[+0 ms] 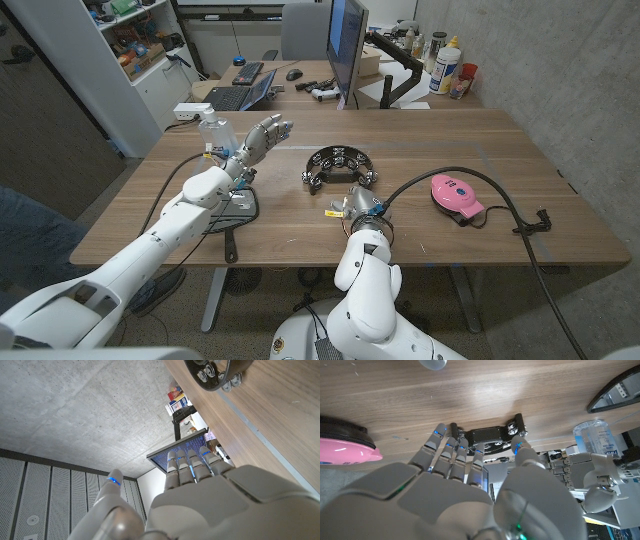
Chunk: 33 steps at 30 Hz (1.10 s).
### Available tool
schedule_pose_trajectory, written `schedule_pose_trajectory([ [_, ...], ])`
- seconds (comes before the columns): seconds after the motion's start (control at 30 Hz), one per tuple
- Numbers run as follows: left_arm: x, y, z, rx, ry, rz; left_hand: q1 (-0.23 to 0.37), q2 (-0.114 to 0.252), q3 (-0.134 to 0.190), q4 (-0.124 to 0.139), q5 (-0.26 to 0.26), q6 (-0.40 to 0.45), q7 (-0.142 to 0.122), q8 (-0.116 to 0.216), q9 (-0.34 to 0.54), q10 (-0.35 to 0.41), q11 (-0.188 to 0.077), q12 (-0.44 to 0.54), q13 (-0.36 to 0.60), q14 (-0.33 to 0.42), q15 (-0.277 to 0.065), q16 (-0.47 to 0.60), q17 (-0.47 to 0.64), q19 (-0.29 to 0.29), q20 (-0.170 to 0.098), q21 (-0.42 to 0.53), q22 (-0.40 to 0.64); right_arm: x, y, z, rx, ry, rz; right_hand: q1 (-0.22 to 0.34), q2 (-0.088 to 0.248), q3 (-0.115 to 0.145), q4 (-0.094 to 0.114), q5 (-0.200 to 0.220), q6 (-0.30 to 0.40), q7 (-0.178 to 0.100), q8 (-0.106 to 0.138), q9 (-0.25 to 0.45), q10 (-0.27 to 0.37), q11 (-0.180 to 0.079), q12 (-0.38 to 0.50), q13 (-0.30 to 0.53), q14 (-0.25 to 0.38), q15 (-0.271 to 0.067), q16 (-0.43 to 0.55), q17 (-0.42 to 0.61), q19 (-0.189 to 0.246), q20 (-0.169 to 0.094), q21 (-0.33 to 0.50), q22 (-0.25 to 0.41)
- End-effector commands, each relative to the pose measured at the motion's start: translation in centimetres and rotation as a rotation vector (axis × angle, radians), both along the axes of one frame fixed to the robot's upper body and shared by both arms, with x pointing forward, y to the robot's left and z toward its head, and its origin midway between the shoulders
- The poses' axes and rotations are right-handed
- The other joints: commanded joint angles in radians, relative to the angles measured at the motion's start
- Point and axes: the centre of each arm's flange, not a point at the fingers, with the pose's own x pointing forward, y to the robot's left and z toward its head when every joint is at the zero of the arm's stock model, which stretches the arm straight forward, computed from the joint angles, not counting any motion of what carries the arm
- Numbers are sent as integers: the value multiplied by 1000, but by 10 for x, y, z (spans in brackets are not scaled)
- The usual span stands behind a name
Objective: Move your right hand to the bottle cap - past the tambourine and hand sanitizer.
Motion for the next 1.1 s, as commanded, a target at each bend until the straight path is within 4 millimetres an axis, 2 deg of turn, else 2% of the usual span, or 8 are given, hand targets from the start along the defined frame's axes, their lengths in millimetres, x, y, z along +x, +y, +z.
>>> schedule_pose_trajectory([
  [0.03, 2, 7, 3, 6, -10, -3, 2, 9, -4, -2, 7, 6, -2, 1, 3, -4, 4, 1, 2, -2, 0, 3, 3, -3, -22, -3, 2, 0, 8, -4, -16, 37, -36, 1, -9, 1, 1, 7, 10, -3, 2, 6, 10, -2, -1, 2, 5, -2, 0, 4, 5, 11, -5, 2],
  [0.67, 9, 17, 4, 22, -9, -1, 2, 9, -7, -1, 7, 8, -2, 2, 3, -3, 3, 2, 2, -3, 0, 3, 3, -6, -21, -7, 2, -4, 14, -5, -49, 106, -109, 1, -15, 1, 3, 10, 15, -7, 0, 6, 15, -6, -1, 2, 5, -5, -1, 5, 4, 15, -15, 2],
  [1.1, 13, 28, 6, 25, -8, 7, 2, 10, -10, -1, 8, 9, -2, 2, 3, -4, 2, 2, 2, -3, 0, 3, 3, -6, -21, -9, 2, 0, 20, -5, -38, 123, -120, 0, -18, 0, 5, 13, 27, -10, 1, 6, 22, -10, 2, 3, 10, 5, 0, 5, 2, 21, -23, 3],
])
